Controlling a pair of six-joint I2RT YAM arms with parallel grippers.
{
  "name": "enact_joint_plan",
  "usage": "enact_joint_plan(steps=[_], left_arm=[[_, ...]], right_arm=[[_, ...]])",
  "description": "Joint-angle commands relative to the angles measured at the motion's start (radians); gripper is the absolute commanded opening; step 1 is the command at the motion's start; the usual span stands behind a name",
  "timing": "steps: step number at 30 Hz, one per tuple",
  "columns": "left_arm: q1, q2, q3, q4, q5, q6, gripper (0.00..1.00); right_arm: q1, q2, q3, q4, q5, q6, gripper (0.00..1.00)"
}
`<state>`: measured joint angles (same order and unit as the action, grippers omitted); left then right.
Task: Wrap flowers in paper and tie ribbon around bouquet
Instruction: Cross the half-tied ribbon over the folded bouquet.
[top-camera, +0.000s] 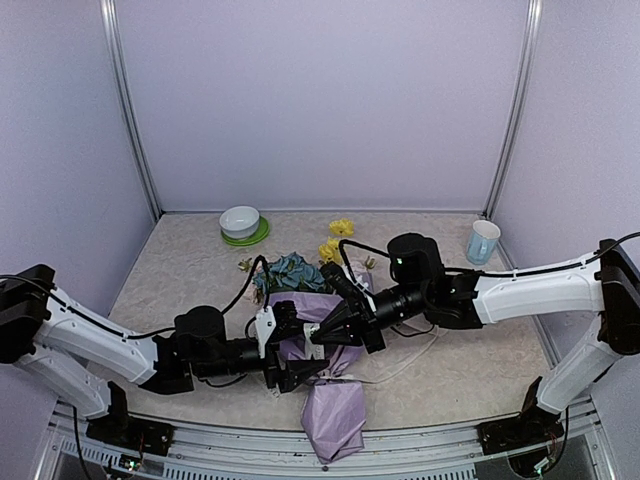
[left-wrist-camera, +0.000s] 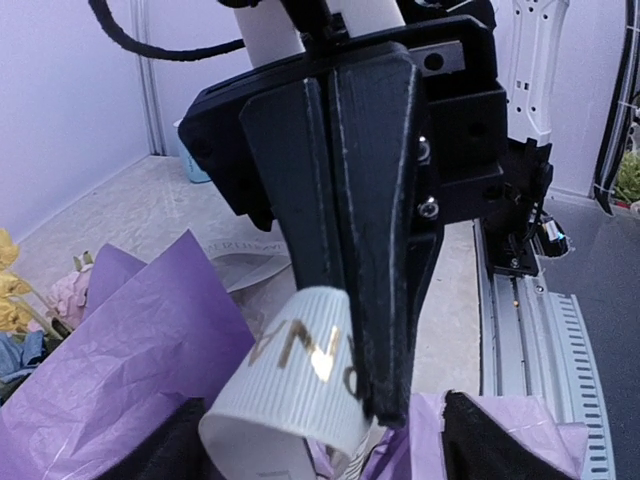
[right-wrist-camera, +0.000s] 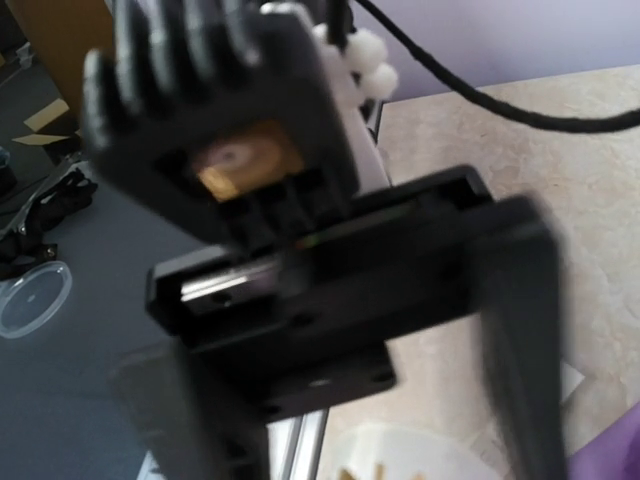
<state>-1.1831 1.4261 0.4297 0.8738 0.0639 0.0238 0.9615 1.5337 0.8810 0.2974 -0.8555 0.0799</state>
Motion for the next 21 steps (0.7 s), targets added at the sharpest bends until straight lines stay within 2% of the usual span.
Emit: enact_joint_plan(steps=[1, 3, 5, 7, 10, 11, 12, 15, 18, 21], left_arm=[[-0.006, 0.031, 0.034, 0.067, 0.048, 0.003, 0.54], [-0.007, 0.031, 0.032, 0.062, 0.055, 0.001, 0.29], [-0.006, 0.031, 0.034, 0.05, 0.065, -0.003, 0.13], [-0.007, 0.036, 0.036, 0.041, 0.069, -0.012, 0.0], [-0.007, 0.05, 0.036, 0.045, 0.066, -0.028, 0.0], [-0.009, 0.057, 0.035, 0.046, 0.055, -0.033, 0.0], [-0.009, 0.063, 0.033, 0.047, 0.046, -0.04, 0.0], [-0.008, 0.074, 0.026, 0.053, 0.032, -0.041, 0.0], [-0.008, 0.082, 0.029, 0.053, 0.034, -0.037, 0.0], [-0.009, 0.082, 0.032, 0.052, 0.034, -0.03, 0.0]], right_arm=[[-0.006, -0.024, -0.025, 0.034, 0.0, 0.003, 0.0], [-0.008, -0.03, -0.032, 0.035, 0.003, 0.003, 0.0], [-0.009, -0.033, -0.038, 0.037, 0.005, 0.003, 0.0], [-0.012, -0.036, -0.039, 0.038, 0.007, 0.004, 0.0], [-0.013, -0.042, -0.037, 0.018, 0.026, 0.007, 0.0], [-0.015, -0.049, -0.029, -0.011, 0.048, 0.007, 0.05], [-0.019, -0.063, -0.019, -0.055, 0.076, 0.006, 0.19], [-0.045, -0.15, -0.012, -0.195, 0.172, -0.001, 0.37], [-0.097, -0.291, -0.04, -0.329, 0.455, 0.048, 0.58], [-0.198, -0.368, -0.07, -0.501, 0.754, 0.176, 0.67]])
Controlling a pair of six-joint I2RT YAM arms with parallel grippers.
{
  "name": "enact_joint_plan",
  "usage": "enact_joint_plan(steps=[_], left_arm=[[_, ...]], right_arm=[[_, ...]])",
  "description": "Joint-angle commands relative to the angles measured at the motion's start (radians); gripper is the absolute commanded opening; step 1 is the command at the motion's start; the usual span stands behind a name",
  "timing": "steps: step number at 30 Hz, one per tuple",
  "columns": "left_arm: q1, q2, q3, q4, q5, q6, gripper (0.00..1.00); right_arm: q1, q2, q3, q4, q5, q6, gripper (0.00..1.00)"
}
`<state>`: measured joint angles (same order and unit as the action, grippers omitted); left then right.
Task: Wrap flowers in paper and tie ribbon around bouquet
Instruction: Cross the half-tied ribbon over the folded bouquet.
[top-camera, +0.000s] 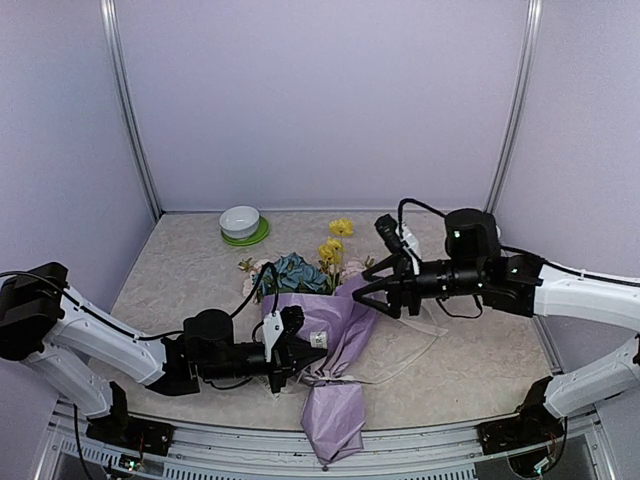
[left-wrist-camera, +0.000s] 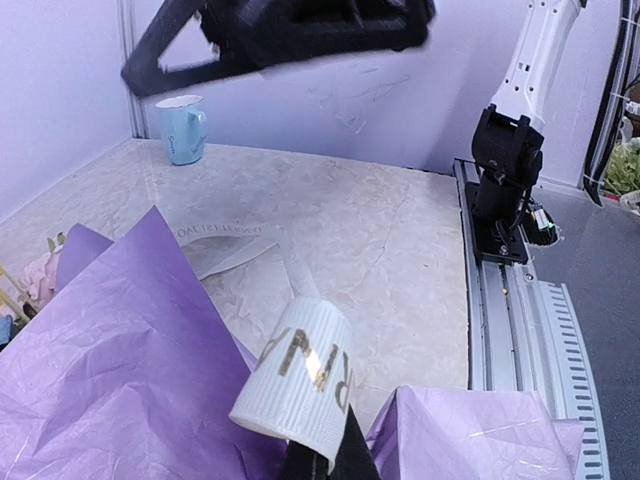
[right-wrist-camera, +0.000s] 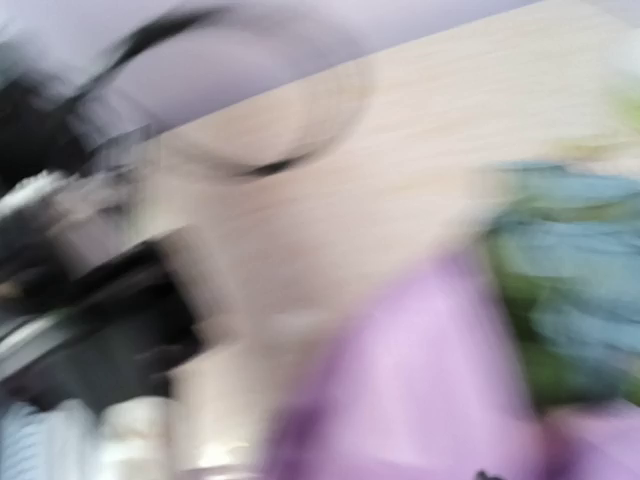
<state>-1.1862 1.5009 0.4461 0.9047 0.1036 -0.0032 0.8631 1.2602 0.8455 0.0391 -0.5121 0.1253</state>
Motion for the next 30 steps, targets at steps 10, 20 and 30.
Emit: enact_joint_plan(steps=[10, 20, 30], left_arm=[[-0.009, -0.027, 0.025, -0.032, -0.011, 0.01, 0.0], [-0.014, -0.031, 0.034, -0.052, -0.011, 0.016, 0.0], [-0.023, -0.039, 0.036, -0.091, -0.031, 0.052, 0.0]], right_arm=[[-0.338, 0.214, 0.026, -0.473, 0.558, 0.134, 0.68], [-0.37, 0.434, 0.088, -0.461, 0.619, 0.097, 0.31], [-0.367, 0.245, 0.121, -0.509, 0.384, 0.014, 0.0]])
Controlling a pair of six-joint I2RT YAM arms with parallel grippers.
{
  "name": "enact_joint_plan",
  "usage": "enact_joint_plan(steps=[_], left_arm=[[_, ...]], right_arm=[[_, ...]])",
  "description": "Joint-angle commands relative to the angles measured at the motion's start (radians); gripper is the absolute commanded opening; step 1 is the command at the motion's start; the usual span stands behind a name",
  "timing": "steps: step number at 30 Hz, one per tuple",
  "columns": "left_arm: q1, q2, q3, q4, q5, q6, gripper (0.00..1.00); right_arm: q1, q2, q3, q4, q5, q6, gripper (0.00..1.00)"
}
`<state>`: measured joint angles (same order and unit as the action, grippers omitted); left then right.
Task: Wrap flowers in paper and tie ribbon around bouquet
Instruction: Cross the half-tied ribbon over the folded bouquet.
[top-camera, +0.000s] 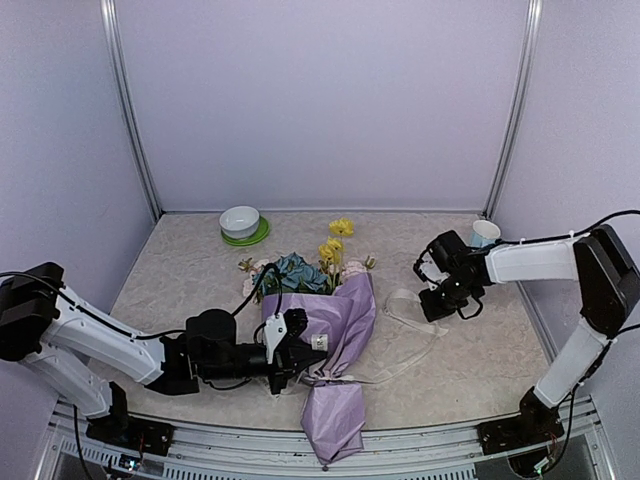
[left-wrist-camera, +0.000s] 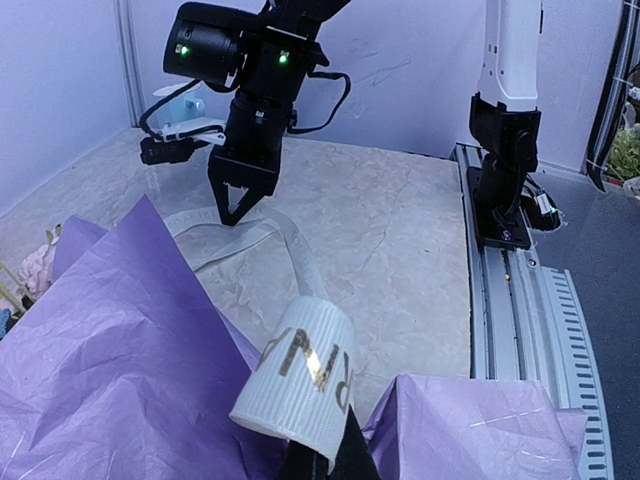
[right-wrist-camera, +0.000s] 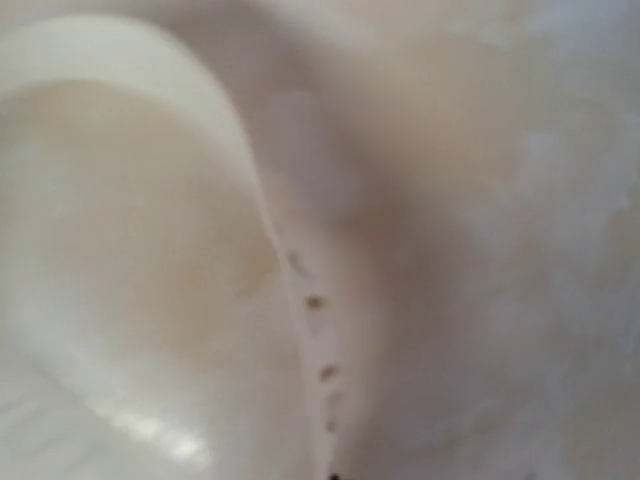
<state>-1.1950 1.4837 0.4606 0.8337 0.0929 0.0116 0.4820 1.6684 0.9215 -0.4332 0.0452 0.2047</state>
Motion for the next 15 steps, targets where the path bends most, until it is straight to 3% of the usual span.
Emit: enact_joint_plan(steps=[1, 5, 8, 11, 15], left_arm=[[-0.016, -0.02, 0.025, -0.027, -0.025, 0.045, 0.0], [-0.032, -0.014, 0.033, -0.046, -0.034, 0.067, 0.0], [-0.046, -0.019, 0.031, -0.05, -0.028, 0.079, 0.0], [-0.073, -0.024, 0.028, -0.055, -0.027, 0.106, 0.0], [-0.111, -0.024, 0.013, -0.048, -0.05, 0.133, 0.0]], right_arm=[[0.033, -0.222, 0.058, -0.039, -0.227, -0.083, 0.0], [0.206, -0.423, 0.132, 0.023, -0.449, -0.145, 0.0], [0.393, -0.472, 0.161, 0.192, -0.536, -0.163, 0.0], [0.494, -0.376, 0.203, 0.356, -0.596, -0.117, 0.0], [0.612, -0.141, 0.43, 0.334, -0.485, -0.135, 0.0]])
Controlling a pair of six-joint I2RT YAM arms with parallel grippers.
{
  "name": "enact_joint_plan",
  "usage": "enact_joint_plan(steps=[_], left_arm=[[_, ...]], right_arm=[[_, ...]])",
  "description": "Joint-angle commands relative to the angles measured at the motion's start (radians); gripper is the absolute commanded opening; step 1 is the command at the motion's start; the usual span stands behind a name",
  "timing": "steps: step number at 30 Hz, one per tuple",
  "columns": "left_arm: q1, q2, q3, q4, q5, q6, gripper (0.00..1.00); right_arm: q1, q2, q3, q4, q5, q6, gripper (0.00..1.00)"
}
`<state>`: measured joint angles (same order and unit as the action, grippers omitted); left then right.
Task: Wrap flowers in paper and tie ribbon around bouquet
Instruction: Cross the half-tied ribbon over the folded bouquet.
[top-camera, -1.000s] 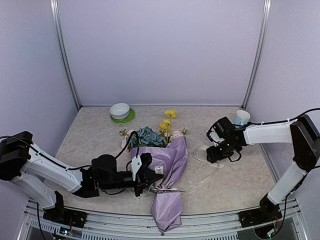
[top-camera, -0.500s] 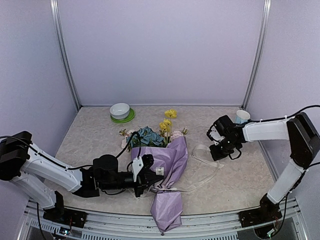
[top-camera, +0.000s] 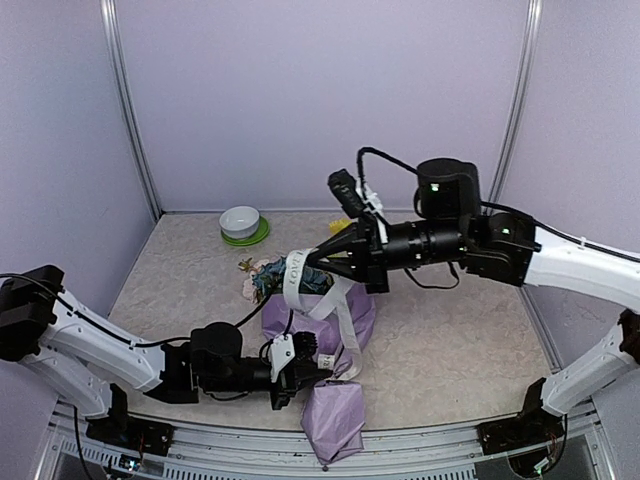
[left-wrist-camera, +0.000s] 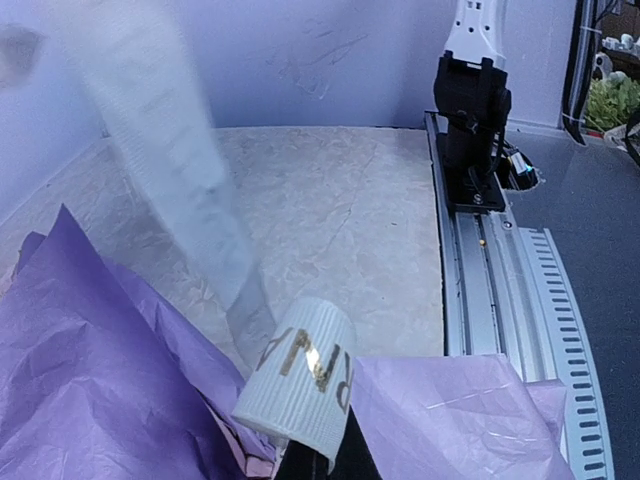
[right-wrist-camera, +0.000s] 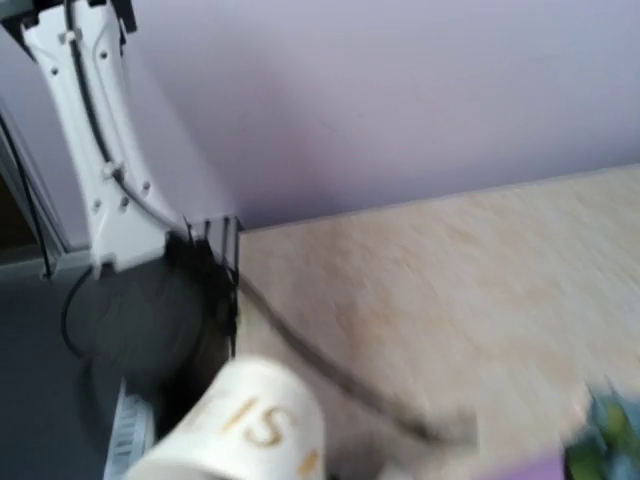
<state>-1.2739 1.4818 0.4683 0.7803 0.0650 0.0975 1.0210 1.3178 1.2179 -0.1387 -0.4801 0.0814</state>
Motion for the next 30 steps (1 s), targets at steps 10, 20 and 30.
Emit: enact_joint_plan(steps=[10, 20, 30], left_arm=[[-0.068, -0.041, -0.073, 0.118, -0.08, 0.027, 0.0], [-0.068, -0.034, -0.068, 0.11, -0.133, 0.015, 0.0], [-0.006, -0.031, -0.061, 0.059, -0.173, -0.083, 0.0]], right_arm=[[0.089, 0.543, 0.427, 0.005, 0.076, 0.116, 0.0], [0.079, 0.683, 0.543, -0.115, 0.012, 0.109, 0.27], [-0.016, 0.382, 0.262, -0.135, 0.011, 0.032, 0.67]])
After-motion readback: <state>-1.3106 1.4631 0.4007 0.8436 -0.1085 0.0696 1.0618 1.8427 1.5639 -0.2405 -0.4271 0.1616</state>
